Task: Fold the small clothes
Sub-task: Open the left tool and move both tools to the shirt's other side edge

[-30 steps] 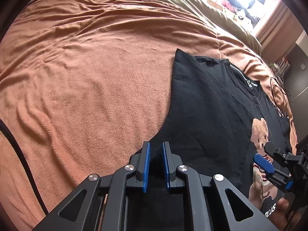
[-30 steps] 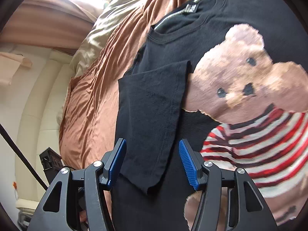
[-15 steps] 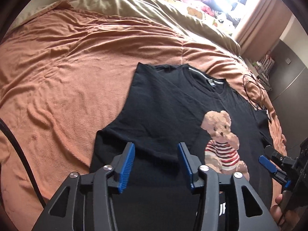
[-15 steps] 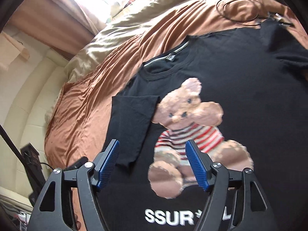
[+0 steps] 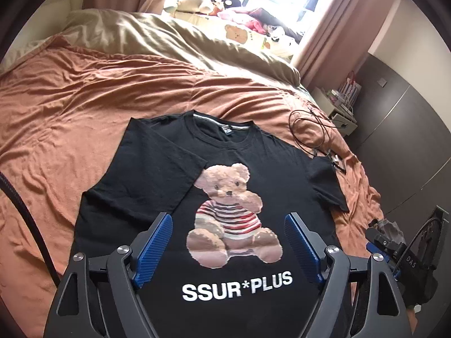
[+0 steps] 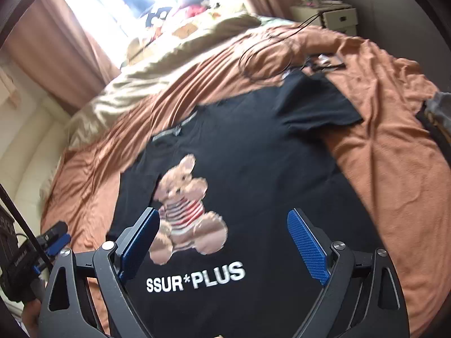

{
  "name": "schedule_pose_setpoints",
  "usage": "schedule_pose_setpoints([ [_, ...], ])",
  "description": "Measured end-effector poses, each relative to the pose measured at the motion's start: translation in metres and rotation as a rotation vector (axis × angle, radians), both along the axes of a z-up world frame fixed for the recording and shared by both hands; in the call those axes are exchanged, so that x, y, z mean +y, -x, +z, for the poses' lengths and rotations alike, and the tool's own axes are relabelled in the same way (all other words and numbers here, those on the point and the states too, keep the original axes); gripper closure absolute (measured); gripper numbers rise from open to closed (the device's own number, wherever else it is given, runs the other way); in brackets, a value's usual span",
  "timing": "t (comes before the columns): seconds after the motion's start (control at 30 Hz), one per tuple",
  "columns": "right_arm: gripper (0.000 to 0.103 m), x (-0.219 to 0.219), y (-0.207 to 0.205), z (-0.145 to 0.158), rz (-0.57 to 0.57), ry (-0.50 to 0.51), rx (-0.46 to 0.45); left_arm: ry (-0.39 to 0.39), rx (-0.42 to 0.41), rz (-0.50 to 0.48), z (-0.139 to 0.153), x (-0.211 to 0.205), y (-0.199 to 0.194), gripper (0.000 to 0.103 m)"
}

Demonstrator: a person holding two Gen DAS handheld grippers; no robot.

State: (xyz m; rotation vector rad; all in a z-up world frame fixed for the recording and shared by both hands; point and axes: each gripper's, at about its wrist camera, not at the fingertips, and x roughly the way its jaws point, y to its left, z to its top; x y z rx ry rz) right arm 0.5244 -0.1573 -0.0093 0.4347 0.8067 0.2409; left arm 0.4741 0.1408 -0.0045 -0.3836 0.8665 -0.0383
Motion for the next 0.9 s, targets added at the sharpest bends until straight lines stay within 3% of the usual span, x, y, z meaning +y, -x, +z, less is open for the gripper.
schedule_pose_setpoints([
  [0.23, 0.011, -0.042, 0.016, -0.017, -0.040, 0.016, -0.072, -0.036, 0.003, -0.055, 0.009, -0.059, -0.008, 0.019],
  [0.33, 0.011, -0.060, 0.009, -0.028, -0.020, -0.092, -0.046, -0.088, 0.005, -0.094, 0.008, -0.092, -0.017, 0.019],
  [0.57, 0.011, -0.102, 0.008, -0.035, -0.077, -0.137, -0.061, -0.121, 0.005, -0.143, 0.001, -0.152, -0.025, 0.019],
  [0.83, 0.011, -0.129, -0.005, -0.050, -0.141, -0.151, -0.030, -0.035, 0.031, -0.126, -0.016, -0.182, -0.042, 0.019],
  [0.9, 0.011, -0.139, -0.005, -0.052, -0.169, -0.206, -0.036, -0.033, 0.035, -0.133, -0.024, -0.189, -0.048, 0.019],
])
